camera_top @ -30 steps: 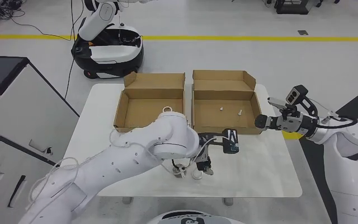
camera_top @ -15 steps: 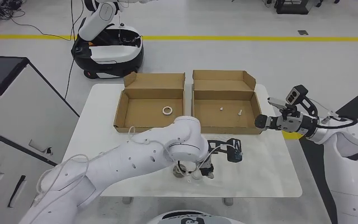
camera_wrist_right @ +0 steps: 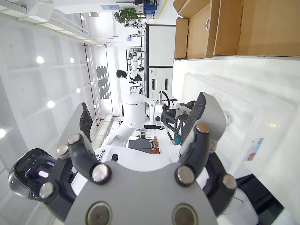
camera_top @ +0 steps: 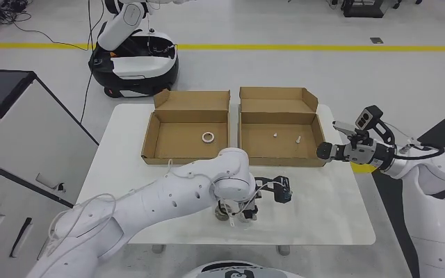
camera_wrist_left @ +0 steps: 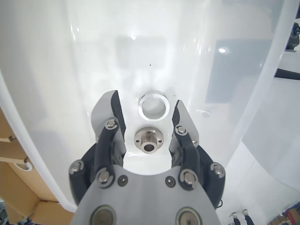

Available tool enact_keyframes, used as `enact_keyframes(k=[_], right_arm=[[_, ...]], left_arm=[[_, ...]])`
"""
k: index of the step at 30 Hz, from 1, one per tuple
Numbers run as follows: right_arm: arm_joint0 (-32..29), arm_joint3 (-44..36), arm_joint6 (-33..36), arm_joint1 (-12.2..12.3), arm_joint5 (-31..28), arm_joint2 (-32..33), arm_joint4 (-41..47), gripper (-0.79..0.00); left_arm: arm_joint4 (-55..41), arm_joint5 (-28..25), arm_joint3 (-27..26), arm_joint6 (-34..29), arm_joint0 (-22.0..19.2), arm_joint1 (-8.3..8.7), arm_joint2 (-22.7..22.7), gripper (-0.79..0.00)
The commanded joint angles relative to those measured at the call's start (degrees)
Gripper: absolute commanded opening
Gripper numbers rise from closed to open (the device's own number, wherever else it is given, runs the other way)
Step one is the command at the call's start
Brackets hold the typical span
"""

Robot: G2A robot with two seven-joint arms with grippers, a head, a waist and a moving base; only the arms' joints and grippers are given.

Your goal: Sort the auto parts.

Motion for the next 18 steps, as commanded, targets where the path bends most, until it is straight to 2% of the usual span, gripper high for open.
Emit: enact_keyframes(k=[1, 8, 18], right_arm=[[0.0, 0.0, 0.0, 0.0, 0.0, 0.0, 0.0, 0.0], [0.0, 0.0, 0.0, 0.0, 0.0, 0.0, 0.0, 0.0], [0.0, 0.0, 0.0, 0.0, 0.0, 0.0, 0.0, 0.0]], left_arm=[[0.0, 0.0, 0.4, 0.0, 0.0, 0.02, 0.2, -0.302], [0.3, -0.1, 1.6, 0.1, 0.2, 0.13, 0.5, -0.391], [0.7, -0.7, 2.9, 0.7, 1.0, 0.24, 0.7, -0.413]])
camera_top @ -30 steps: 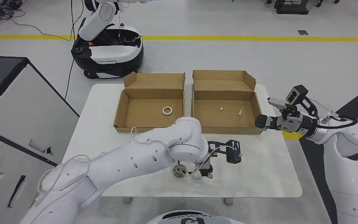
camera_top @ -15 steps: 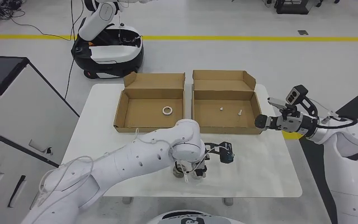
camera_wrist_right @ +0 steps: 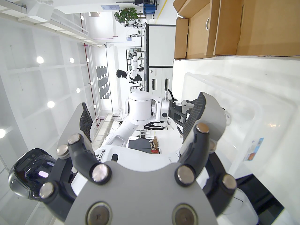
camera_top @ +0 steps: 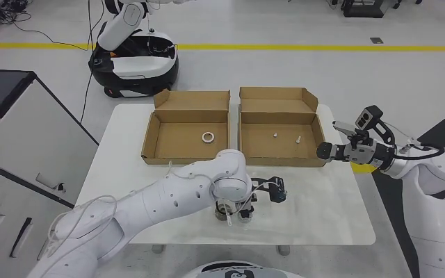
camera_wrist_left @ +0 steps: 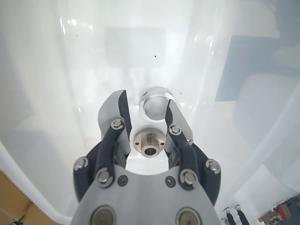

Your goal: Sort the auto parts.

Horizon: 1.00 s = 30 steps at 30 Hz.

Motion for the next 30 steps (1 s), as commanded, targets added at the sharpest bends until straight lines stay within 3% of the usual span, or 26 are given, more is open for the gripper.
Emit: enact_keyframes(k=[1, 20, 24, 30], right_arm=[[0.0, 0.0, 0.0, 0.0, 0.0, 0.0, 0.0, 0.0], [0.0, 0.0, 0.0, 0.0, 0.0, 0.0, 0.0, 0.0], [0.0, 0.0, 0.0, 0.0, 0.0, 0.0, 0.0, 0.0], [0.0, 0.0, 0.0, 0.0, 0.0, 0.0, 0.0, 0.0]], left_arm=[[0.0, -0.1, 0.4, 0.0, 0.1, -0.01, 0.1, -0.416], [-0.6, -1.3, 4.3, 1.2, -0.6, -0.47, 1.8, -0.449], [-0.6, -1.4, 4.8, 1.5, -0.6, -0.66, 1.9, -0.477], [-0.3, -1.2, 5.5, 1.8, -0.4, -0.98, 2.3, -0.591]])
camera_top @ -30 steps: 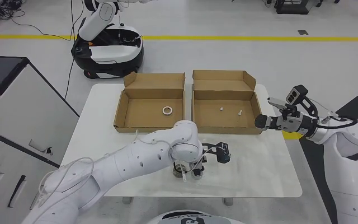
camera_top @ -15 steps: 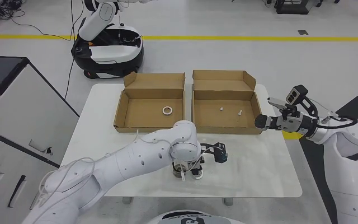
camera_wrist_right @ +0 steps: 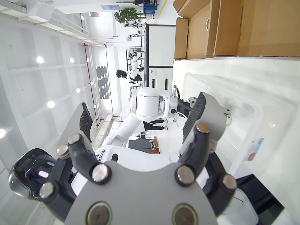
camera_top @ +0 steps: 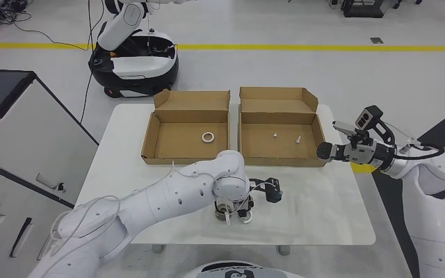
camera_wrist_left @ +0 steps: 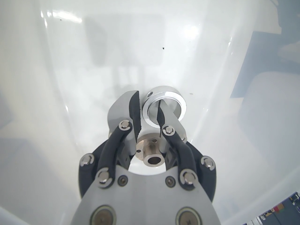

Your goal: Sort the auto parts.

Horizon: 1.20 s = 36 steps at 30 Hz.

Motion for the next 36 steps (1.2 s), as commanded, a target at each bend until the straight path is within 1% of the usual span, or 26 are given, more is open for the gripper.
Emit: enact_keyframes(k=[1, 2, 3, 4, 7, 10, 13, 17, 21, 27, 31, 36], right_arm=[[0.0, 0.0, 0.0, 0.0, 0.0, 0.0, 0.0, 0.0], [0.0, 0.0, 0.0, 0.0, 0.0, 0.0, 0.0, 0.0], [0.0, 0.0, 0.0, 0.0, 0.0, 0.0, 0.0, 0.0], [0.0, 0.0, 0.0, 0.0, 0.0, 0.0, 0.0, 0.0], [0.0, 0.0, 0.0, 0.0, 0.0, 0.0, 0.0, 0.0], [0.0, 0.0, 0.0, 0.0, 0.0, 0.0, 0.0, 0.0], [0.0, 0.0, 0.0, 0.0, 0.0, 0.0, 0.0, 0.0], [0.0, 0.0, 0.0, 0.0, 0.0, 0.0, 0.0, 0.0], [0.0, 0.0, 0.0, 0.0, 0.0, 0.0, 0.0, 0.0], [0.0, 0.0, 0.0, 0.0, 0.0, 0.0, 0.0, 0.0], [0.0, 0.0, 0.0, 0.0, 0.0, 0.0, 0.0, 0.0], [0.0, 0.0, 0.0, 0.0, 0.0, 0.0, 0.0, 0.0]], left_arm=[[0.2, 0.2, 0.2, 0.0, 0.0, -0.1, 0.1, -0.643], [0.4, 0.3, 0.2, 0.0, 0.0, -0.15, 0.1, -0.686], [0.6, 0.4, 0.3, 0.0, 0.0, -0.21, 0.2, -0.767], [0.8, 0.6, 0.4, 0.0, 0.0, -0.26, 0.2, -0.785], [1.7, 1.0, 0.3, 0.6, -0.1, -0.31, 0.0, -0.785], [2.5, 1.5, -1.0, 0.7, -0.2, -0.14, -0.5, -0.785], [3.1, 2.2, -3.4, 0.1, -0.5, 0.3, -1.6, -0.785], [3.7, 3.2, -8.3, -1.7, -0.7, 1.32, -3.6, -0.785], [5.0, 3.4, -13.1, -2.8, -0.3, 2.72, -6.0, -0.785], [7.5, 2.4, -20.3, -2.7, 2.2, 5.48, -11.0, -0.785], [9.5, 1.1, -24.9, -1.7, 4.8, 7.68, -14.9, -0.785], [12.5, -1.5, -29.7, 0.8, 8.4, 10.96, -19.6, -0.785]])
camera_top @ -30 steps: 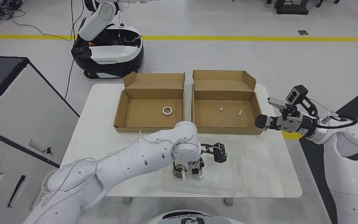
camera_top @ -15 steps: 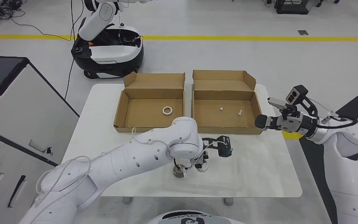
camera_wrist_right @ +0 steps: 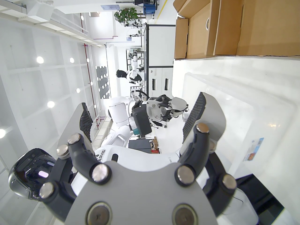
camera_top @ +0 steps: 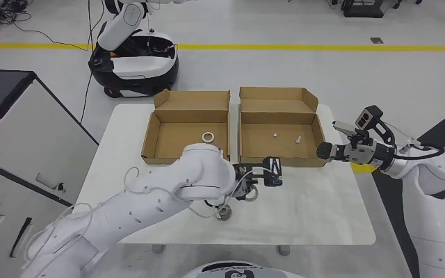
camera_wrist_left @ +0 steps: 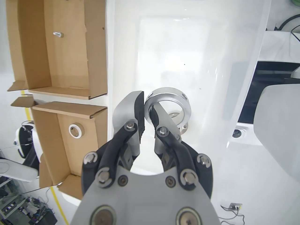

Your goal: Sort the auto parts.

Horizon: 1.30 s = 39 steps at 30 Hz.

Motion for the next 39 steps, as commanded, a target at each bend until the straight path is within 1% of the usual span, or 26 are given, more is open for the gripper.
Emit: enact_keyframes(k=[1, 5, 10, 13, 18, 22, 24, 25, 28, 32, 35, 39], right_arm=[[0.0, 0.0, 0.0, 0.0, 0.0, 0.0, 0.0, 0.0], [0.0, 0.0, 0.0, 0.0, 0.0, 0.0, 0.0, 0.0], [0.0, 0.0, 0.0, 0.0, 0.0, 0.0, 0.0, 0.0], [0.0, 0.0, 0.0, 0.0, 0.0, 0.0, 0.0, 0.0], [0.0, 0.0, 0.0, 0.0, 0.0, 0.0, 0.0, 0.0], [0.0, 0.0, 0.0, 0.0, 0.0, 0.0, 0.0, 0.0], [0.0, 0.0, 0.0, 0.0, 0.0, 0.0, 0.0, 0.0], [0.0, 0.0, 0.0, 0.0, 0.0, 0.0, 0.0, 0.0], [0.0, 0.0, 0.0, 0.0, 0.0, 0.0, 0.0, 0.0], [0.0, 0.0, 0.0, 0.0, 0.0, 0.0, 0.0, 0.0], [0.0, 0.0, 0.0, 0.0, 0.0, 0.0, 0.0, 0.0], [0.0, 0.0, 0.0, 0.0, 0.0, 0.0, 0.0, 0.0]], left_arm=[[0.8, -1.4, -1.8, 1.4, 1.5, 1.34, -1.9, -0.785], [2.0, -4.7, -5.9, 4.7, 5.0, 4.17, -6.8, -0.785], [3.5, -9.4, -10.6, 9.4, 10.7, 7.75, -13.7, -0.785], [2.9, -13.0, -12.7, 13.1, 14.2, 9.52, -18.2, -0.785], [-0.4, -21.8, -14.2, 22.9, 19.9, 11.58, -27.4, -0.785], [-1.8, -29.2, -14.0, 31.9, 24.2, 12.68, -34.3, -0.785], [-1.7, -32.2, -13.9, 35.9, 25.9, 13.08, -37.5, -0.785], [-1.4, -32.8, -13.7, 37.6, 26.8, 13.27, -38.8, -0.785], [-0.7, -32.8, -14.3, 42.6, 28.6, 13.92, -41.1, -0.785], [0.6, -32.8, -13.8, 48.6, 29.5, 15.07, -42.6, -0.785], [0.9, -32.8, -13.0, 53.9, 29.1, 15.99, -42.8, -0.785], [1.0, -32.8, -11.6, 61.5, 27.6, 17.44, -42.0, -0.785]])
